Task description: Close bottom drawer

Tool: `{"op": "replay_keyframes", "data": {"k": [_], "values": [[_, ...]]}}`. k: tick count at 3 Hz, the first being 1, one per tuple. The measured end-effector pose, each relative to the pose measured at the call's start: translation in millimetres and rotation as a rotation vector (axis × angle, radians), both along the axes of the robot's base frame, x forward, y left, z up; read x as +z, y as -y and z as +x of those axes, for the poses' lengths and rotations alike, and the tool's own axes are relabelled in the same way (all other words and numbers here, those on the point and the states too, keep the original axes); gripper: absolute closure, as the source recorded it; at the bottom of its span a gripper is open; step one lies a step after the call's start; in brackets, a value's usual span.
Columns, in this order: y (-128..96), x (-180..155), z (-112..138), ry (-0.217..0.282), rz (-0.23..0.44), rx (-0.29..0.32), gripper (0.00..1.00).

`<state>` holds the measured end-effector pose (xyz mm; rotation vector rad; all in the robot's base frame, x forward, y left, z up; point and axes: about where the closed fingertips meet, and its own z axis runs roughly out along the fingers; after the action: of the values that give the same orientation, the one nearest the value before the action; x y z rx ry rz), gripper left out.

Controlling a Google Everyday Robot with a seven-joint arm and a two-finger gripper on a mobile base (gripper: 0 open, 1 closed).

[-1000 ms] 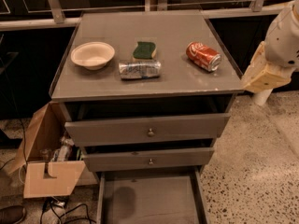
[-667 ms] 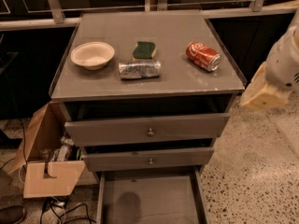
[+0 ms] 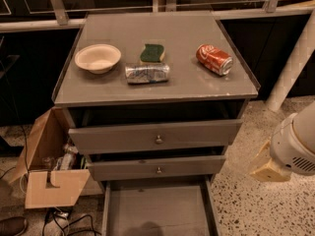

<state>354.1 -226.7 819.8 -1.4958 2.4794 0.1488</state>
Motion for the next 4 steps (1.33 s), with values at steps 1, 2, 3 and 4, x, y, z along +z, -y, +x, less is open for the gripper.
{"op": "replay_keyframes", "data": {"k": [1,2,3,4], "values": [[0,0,0,0.001,0.000,0.000,1.00],[0,-10,-5,-0.013,0.018,-0.004,1.00],[2,-58,-23,-0.075,0.055,-0.054,1.00],[2,-112,-39,-0.144,0.077,-0.099,1.00]]}}
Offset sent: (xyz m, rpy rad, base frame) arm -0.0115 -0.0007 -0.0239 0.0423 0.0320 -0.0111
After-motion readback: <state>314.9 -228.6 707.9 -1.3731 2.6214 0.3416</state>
